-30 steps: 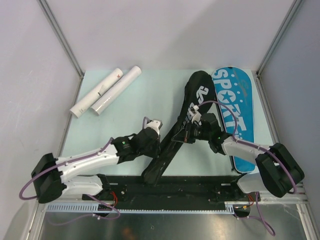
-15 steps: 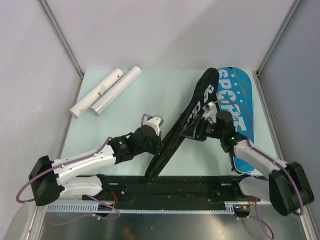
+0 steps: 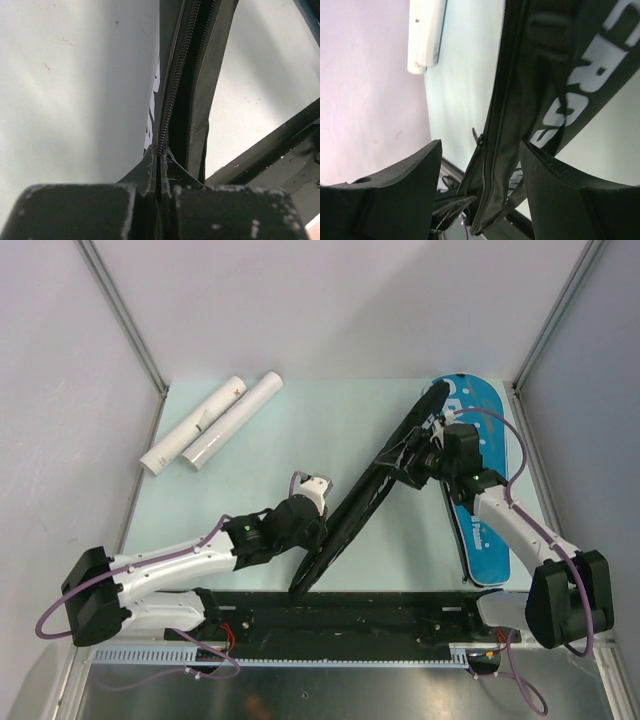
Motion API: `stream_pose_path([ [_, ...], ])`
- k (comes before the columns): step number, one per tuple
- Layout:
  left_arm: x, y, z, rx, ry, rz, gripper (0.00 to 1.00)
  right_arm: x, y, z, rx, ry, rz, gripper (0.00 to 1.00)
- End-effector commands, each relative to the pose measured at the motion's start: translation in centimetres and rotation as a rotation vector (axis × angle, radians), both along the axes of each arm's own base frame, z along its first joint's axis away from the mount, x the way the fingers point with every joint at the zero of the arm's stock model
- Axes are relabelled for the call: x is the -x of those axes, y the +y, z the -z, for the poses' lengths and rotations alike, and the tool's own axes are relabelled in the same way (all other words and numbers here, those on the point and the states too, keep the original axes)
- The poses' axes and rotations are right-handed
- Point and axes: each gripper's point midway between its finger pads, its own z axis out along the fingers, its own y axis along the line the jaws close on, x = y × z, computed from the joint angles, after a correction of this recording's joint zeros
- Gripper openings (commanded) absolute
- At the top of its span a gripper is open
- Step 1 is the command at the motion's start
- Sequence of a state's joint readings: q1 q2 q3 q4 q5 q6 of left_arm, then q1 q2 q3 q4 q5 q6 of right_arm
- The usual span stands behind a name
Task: Pack up the badminton gear
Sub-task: Zip the racket bag at the center of the board.
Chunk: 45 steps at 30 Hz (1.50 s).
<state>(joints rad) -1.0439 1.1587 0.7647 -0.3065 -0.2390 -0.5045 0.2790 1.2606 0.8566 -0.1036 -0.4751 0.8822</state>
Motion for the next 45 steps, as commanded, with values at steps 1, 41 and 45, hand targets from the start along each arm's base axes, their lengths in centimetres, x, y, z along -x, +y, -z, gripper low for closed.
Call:
stream_pose_path([
  [1, -1.2, -0.9, -1.8, 0.056, -0.074, -0.02, 0.0, -2.4, -2.7, 1.1, 0.053, 0.085, 0.187, 0.68],
  [41, -11.0, -12.4, -9.8, 0.455, 0.148, 0.638, 0.56, -5.8, -0.5, -0.3, 0.002, -0.048, 0.048, 0.0],
  [45, -12.3, -12.5, -8.3, 0.454, 0.151, 0.684, 0.63, -5.5, -0.3, -0.4, -0.007, -0.048, 0.023, 0.0],
])
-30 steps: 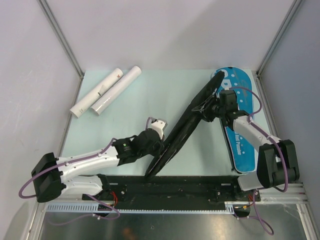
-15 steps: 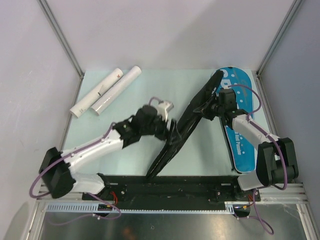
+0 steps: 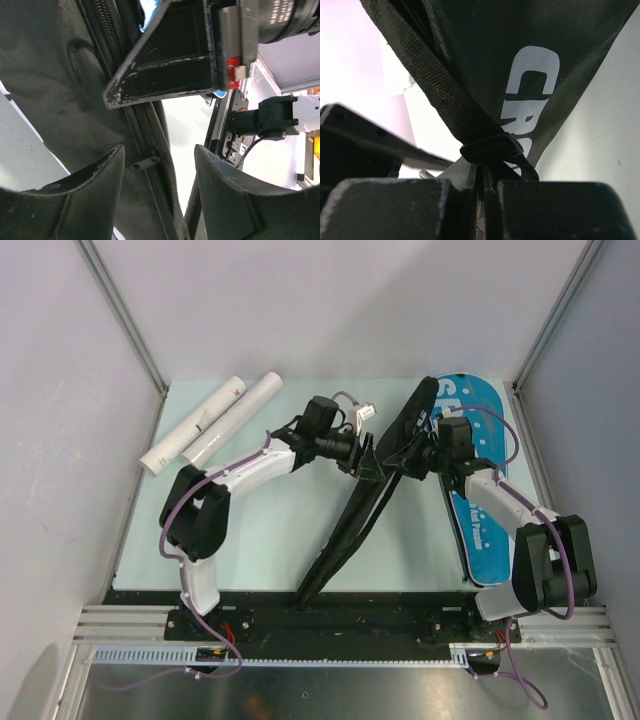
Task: Pack up the badminton gear
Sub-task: Zip the racket bag at the center of the board.
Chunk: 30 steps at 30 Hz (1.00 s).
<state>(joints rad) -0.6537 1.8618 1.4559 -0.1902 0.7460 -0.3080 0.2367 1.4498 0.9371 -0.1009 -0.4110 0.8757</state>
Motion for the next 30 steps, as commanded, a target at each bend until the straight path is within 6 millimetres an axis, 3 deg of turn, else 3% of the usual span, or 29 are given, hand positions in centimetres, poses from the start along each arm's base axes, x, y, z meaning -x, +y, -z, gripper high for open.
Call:
stream_pose_path([
  [1, -0.6, -0.3, -2.2, 0.098, -0.071, 0.141, 0.63, -1.5, 1.3, -4.7, -0.076, -0.167, -0.074, 0.0],
  [3, -0.9, 0.0, -1.7, 0.096, -0.07, 0.144, 0.63, -1.4, 1.3, -4.8, -0.079, -0.169, -0.08, 0.0],
  [11, 0.9, -1.0, -0.6, 0.156, 0.025, 0.284, 0.54, -1.7, 1.5, -4.7, -0.1, -0.168, -0.094, 0.0],
  [24, 1.7, -0.3, -0.2, 0.119, 0.025, 0.241, 0.31, -2.1, 1.2, -4.5, -0.112, -0.164, -0.093, 0.0],
  [27, 1.9, -0.1, -0.3, 0.116, 0.028, 0.236, 0.32, -2.0, 1.2, -4.4, -0.113, -0.161, -0.096, 0.0],
  [30, 2.1, 0.1, -0.6, 0.112, 0.022, 0.225, 0.42, -2.0, 1.2, -4.3, -0.11, -0.16, -0.098, 0.0],
])
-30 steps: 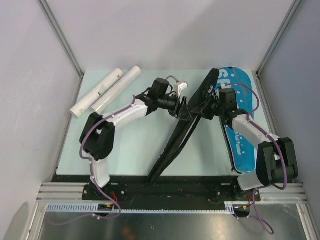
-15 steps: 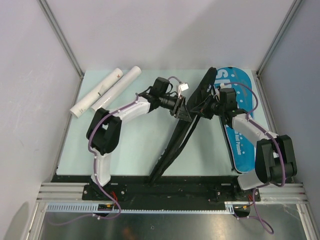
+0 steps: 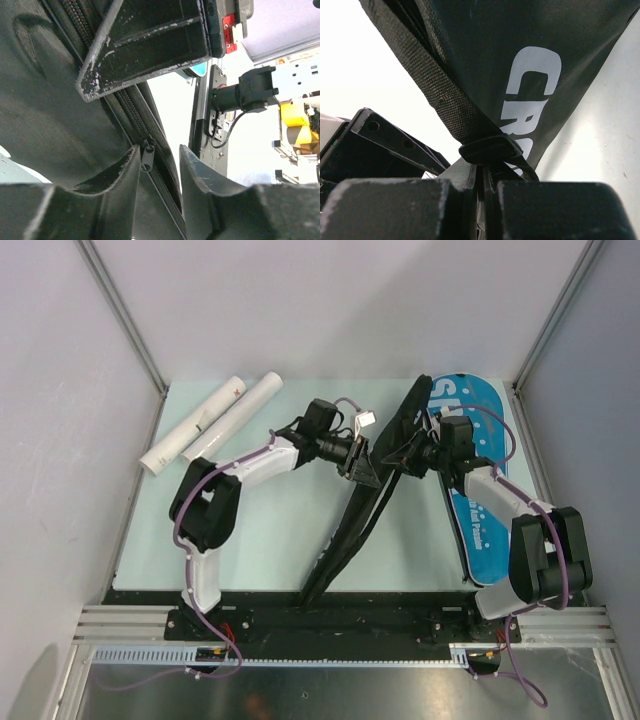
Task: Pack up the badminton gear
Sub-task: Zip the racket bag at the center of the board.
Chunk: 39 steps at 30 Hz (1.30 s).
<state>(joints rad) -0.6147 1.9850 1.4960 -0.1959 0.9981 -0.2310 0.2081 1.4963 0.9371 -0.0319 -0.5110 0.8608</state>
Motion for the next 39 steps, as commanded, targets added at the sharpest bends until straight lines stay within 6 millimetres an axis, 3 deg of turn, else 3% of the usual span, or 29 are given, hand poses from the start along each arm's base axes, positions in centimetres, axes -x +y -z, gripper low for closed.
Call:
stream_pose_path([
  [1, 1.0, 0.2, -2.8, 0.044, -0.069, 0.021, 0.43, -1.5, 0.8, -4.3, -0.062, -0.14, -0.033, 0.0],
  [21, -0.1, 0.3, -3.7, 0.016, -0.099, -0.065, 0.0, -1.7, 0.7, -4.0, -0.06, -0.135, -0.026, 0.0],
  [25, 0.0, 0.8, -3.1, -0.023, -0.095, -0.118, 0.0, -2.2, 0.1, -3.8, -0.045, -0.123, 0.025, 0.0],
  [27, 0.5, 1.3, -4.1, -0.032, -0.123, -0.155, 0.0, -2.9, -0.4, -4.3, -0.042, -0.14, 0.072, 0.0],
  [28, 0.6, 1.8, -3.1, -0.072, -0.13, -0.201, 0.0, -3.1, -0.5, -4.5, -0.05, -0.136, 0.094, 0.0],
  [29, 1.0, 2.2, -4.5, -0.061, -0.151, -0.224, 0.0, -3.7, -0.7, -4.8, -0.051, -0.153, 0.125, 0.0],
  [31, 2.1, 2.8, -3.6, -0.105, -0.158, -0.261, 0.0, -4.4, -1.0, -5.0, -0.072, -0.151, 0.165, 0.0],
  [32, 2.1, 3.4, -4.9, -0.102, -0.194, -0.313, 0.01, -5.0, -0.9, -5.5, -0.091, -0.173, 0.175, 0.0],
  [33, 2.7, 3.6, -5.0, -0.107, -0.192, -0.321, 0.0, -5.4, -1.0, -5.5, -0.107, -0.17, 0.189, 0.0],
  [34, 4.1, 3.8, -4.4, -0.122, -0.185, -0.311, 0.01, -5.8, -0.9, -5.0, -0.119, -0.158, 0.196, 0.0],
  [35, 4.1, 4.4, -4.1, -0.151, -0.202, -0.355, 0.0, -6.4, -0.8, -5.5, -0.145, -0.18, 0.207, 0.0],
  [37, 7.0, 5.2, -4.1, -0.179, -0.219, -0.348, 0.0, -7.2, -0.8, -4.8, -0.16, -0.167, 0.216, 0.0],
  [39, 8.7, 7.0, -2.8, -0.235, -0.215, -0.402, 0.0, -8.0, -0.9, -5.0, -0.184, -0.173, 0.225, 0.0],
])
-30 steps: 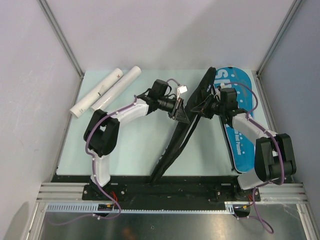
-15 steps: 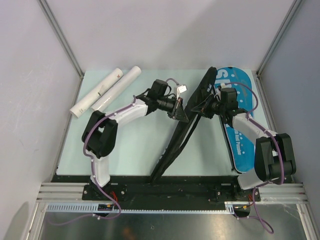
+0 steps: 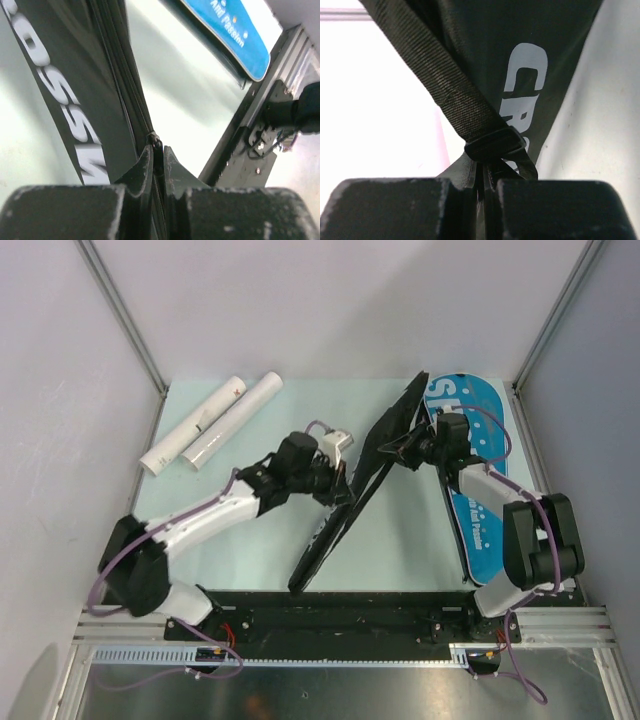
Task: Pack up the badminton gear
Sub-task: Zip the racket bag at the center of the board.
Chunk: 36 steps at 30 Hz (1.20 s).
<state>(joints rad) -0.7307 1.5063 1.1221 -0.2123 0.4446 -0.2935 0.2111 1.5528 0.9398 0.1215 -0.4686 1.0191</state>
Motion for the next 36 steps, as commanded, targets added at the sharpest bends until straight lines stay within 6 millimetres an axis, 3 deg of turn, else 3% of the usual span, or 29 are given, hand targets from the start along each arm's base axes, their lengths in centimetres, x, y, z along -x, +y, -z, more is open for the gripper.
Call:
stream_pose_path([
  [1, 5.8, 2.0, -0.2, -0.037, 0.024, -0.057, 0.0, -5.5, -1.5, -4.2, -0.078, -0.166, 0.136, 0.0],
  [6, 9.2, 6.7, 2.7, -0.076, 0.039, -0.216, 0.01, -7.0, -2.2, -3.8, -0.083, -0.164, 0.152, 0.0],
  [7, 9.7, 7.3, 3.4, -0.077, 0.068, -0.247, 0.0, -7.3, -2.3, -3.0, -0.077, -0.146, 0.157, 0.0],
  [8, 10.4, 8.0, 4.8, -0.094, 0.093, -0.259, 0.0, -7.6, -2.4, -2.9, -0.074, -0.143, 0.164, 0.0],
  [10, 11.5, 8.2, 4.8, -0.066, 0.114, -0.266, 0.0, -7.8, -2.6, -2.1, -0.073, -0.119, 0.183, 0.0],
  [15, 13.9, 8.5, 7.0, -0.102, 0.14, -0.254, 0.0, -8.9, -3.4, -1.1, -0.068, -0.094, 0.261, 0.0],
  [21, 15.1, 10.0, 9.8, -0.116, 0.213, -0.362, 0.0, -10.9, -4.3, 0.1, -0.035, -0.075, 0.31, 0.0],
  [25, 15.9, 11.2, 11.5, -0.134, 0.25, -0.416, 0.0, -11.2, -4.6, 1.3, -0.018, -0.053, 0.326, 0.0],
  [30, 16.3, 14.1, 15.1, -0.289, 0.331, -0.558, 0.0, -11.3, -5.3, 1.5, -0.01, -0.051, 0.335, 0.0],
  [31, 16.3, 14.1, 15.1, -0.309, 0.338, -0.571, 0.0, -11.5, -5.4, 1.3, -0.005, -0.059, 0.332, 0.0],
  [33, 16.6, 14.9, 16.3, -0.398, 0.358, -0.596, 0.0, -11.6, -4.8, 1.0, 0.0, -0.076, 0.291, 0.0],
  [36, 14.9, 14.1, 14.2, -0.35, 0.271, -0.595, 0.0, -11.3, -2.6, 0.6, -0.001, -0.139, 0.171, 0.0],
])
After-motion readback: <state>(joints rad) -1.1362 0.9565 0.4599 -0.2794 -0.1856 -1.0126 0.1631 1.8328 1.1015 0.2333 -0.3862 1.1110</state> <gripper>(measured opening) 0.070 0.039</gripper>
